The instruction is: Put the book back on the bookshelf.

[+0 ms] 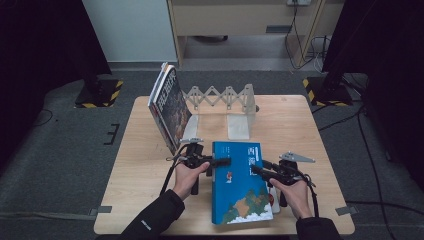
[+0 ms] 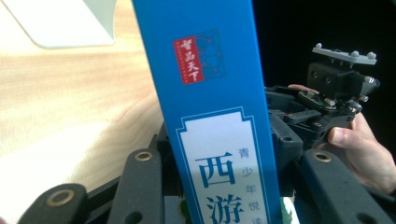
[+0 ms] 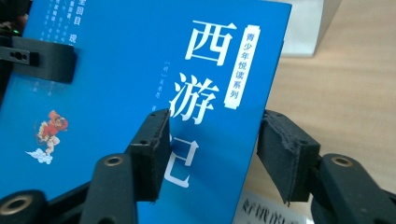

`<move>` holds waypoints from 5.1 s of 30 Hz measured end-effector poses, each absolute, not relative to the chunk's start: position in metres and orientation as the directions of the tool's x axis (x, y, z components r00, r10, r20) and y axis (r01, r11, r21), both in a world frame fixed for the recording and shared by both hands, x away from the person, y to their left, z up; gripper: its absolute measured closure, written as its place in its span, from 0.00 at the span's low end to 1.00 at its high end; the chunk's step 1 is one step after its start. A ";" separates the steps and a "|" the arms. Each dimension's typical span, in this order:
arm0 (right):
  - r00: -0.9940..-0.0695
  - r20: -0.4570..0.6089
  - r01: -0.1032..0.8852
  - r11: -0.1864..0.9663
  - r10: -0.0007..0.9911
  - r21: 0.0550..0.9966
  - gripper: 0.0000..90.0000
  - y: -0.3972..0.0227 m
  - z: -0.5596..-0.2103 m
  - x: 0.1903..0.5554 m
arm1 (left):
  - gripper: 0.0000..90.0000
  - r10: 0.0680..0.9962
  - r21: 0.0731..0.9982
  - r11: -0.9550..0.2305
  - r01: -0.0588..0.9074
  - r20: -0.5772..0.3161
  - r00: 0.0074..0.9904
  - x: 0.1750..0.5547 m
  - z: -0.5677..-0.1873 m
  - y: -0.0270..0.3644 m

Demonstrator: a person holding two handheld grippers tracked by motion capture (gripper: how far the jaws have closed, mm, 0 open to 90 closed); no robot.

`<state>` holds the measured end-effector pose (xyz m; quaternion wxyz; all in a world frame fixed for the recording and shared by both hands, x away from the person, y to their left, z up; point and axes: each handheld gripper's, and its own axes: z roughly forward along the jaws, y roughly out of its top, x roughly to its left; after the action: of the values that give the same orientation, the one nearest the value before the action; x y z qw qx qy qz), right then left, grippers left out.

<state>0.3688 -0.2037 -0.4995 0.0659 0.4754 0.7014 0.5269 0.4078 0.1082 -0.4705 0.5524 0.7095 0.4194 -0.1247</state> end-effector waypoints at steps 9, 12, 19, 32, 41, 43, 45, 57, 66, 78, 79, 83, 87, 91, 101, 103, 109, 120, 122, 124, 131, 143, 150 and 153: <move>-0.537 0.433 0.590 -0.044 0.724 0.806 0.39 -0.206 -0.502 0.371 | 0.64 0.455 0.693 -0.050 0.719 -0.625 0.635 0.407 -0.465 0.108; -0.520 0.466 0.613 -0.067 0.716 0.787 0.34 -0.208 -0.506 0.372 | 0.64 0.450 0.689 -0.050 0.723 -0.631 0.632 0.407 -0.466 0.108; -0.533 0.490 0.634 -0.057 0.690 0.771 0.43 -0.206 -0.508 0.372 | 0.64 0.452 0.681 -0.058 0.730 -0.635 0.627 0.406 -0.470 0.106; -0.495 0.505 0.649 -0.085 0.707 0.756 0.54 -0.208 -0.508 0.368 | 0.62 0.476 0.676 -0.040 0.736 -0.634 0.609 0.403 -0.477 0.102; -0.523 0.472 0.641 -0.038 0.710 0.767 0.56 -0.205 -0.507 0.367 | 0.57 0.462 0.635 -0.031 0.772 -0.675 0.575 0.402 -0.491 0.094; -0.532 0.475 0.636 -0.040 0.701 0.770 0.56 -0.204 -0.506 0.367 | 0.58 0.445 0.616 -0.009 0.788 -0.703 0.555 0.401 -0.493 0.094; -0.539 0.464 0.628 -0.032 0.704 0.778 0.56 -0.203 -0.503 0.366 | 0.63 0.443 0.601 0.005 0.799 -0.718 0.537 0.401 -0.493 0.096; -0.572 0.456 0.588 -0.046 0.682 0.807 0.49 -0.205 -0.497 0.366 | 0.66 0.428 0.644 -0.042 0.764 -0.679 0.596 0.401 -0.477 0.094; -0.591 0.499 0.578 -0.099 0.634 0.810 0.34 -0.204 -0.492 0.366 | 0.68 0.398 0.693 -0.066 0.718 -0.642 0.656 0.406 -0.450 0.098; -0.631 0.486 0.590 -0.033 0.605 0.807 0.39 -0.196 -0.491 0.366 | 0.67 0.396 0.741 -0.044 0.670 -0.603 0.692 0.405 -0.445 0.105; -0.632 0.485 0.589 -0.031 0.605 0.807 0.40 -0.196 -0.491 0.365 | 0.67 0.397 0.745 -0.045 0.666 -0.598 0.696 0.405 -0.445 0.104; -0.627 0.488 0.597 -0.027 0.608 0.802 0.41 -0.197 -0.492 0.365 | 0.66 0.407 0.756 -0.025 0.654 -0.589 0.698 0.401 -0.449 0.101; -0.629 0.485 0.598 -0.020 0.607 0.801 0.42 -0.198 -0.492 0.365 | 0.66 0.421 0.765 -0.033 0.644 -0.573 0.703 0.399 -0.449 0.098; -0.640 0.483 0.612 0.016 0.598 0.791 0.42 -0.197 -0.492 0.365 | 0.62 0.420 0.747 -0.073 0.661 -0.578 0.700 0.399 -0.453 0.095; -0.657 0.464 0.595 0.031 0.594 0.803 0.42 -0.198 -0.491 0.365 | 0.67 0.442 0.738 -0.062 0.672 -0.583 0.681 0.399 -0.447 0.096; -0.661 0.459 0.575 0.008 0.593 0.818 0.47 -0.199 -0.490 0.364 | 0.67 0.447 0.749 -0.076 0.659 -0.565 0.694 0.399 -0.441 0.097; -0.647 0.468 0.558 -0.046 0.602 0.829 0.42 -0.208 -0.489 0.365 | 0.67 0.459 0.770 -0.078 0.633 -0.536 0.708 0.399 -0.423 0.109; -0.555 0.376 0.545 -0.017 0.742 0.838 0.32 -0.233 -0.493 0.366 | 0.67 0.519 0.833 0.004 0.554 -0.475 0.711 0.398 -0.385 0.146; -0.530 0.335 0.550 0.015 0.779 0.835 0.30 -0.237 -0.494 0.367 | 0.67 0.546 0.847 0.005 0.532 -0.448 0.708 0.397 -0.379 0.153; -0.507 0.284 0.557 0.058 0.814 0.829 0.28 -0.242 -0.497 0.368 | 0.67 0.578 0.862 -0.007 0.507 -0.410 0.705 0.396 -0.374 0.160; -0.431 0.147 0.595 0.158 0.890 0.788 0.23 -0.258 -0.504 0.369 | 0.67 0.646 0.871 -0.013 0.491 -0.367 0.669 0.398 -0.368 0.176; -0.355 0.052 0.688 0.223 0.934 0.690 0.18 -0.282 -0.523 0.374 | 0.67 0.741 0.894 0.029 0.446 -0.319 0.591 0.401 -0.348 0.196; -0.350 0.020 0.704 0.249 0.937 0.666 0.14 -0.287 -0.530 0.377 | 0.67 0.766 0.903 0.040 0.428 -0.303 0.567 0.412 -0.339 0.194; -0.340 0.017 0.704 0.243 0.940 0.668 0.14 -0.289 -0.531 0.377 | 0.67 0.769 0.907 0.061 0.416 -0.308 0.560 0.417 -0.336 0.192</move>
<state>0.3768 -0.2890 -0.5312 0.1988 0.5388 0.7628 0.2973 0.4172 0.1918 -0.3357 0.5775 0.6681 0.4435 0.1527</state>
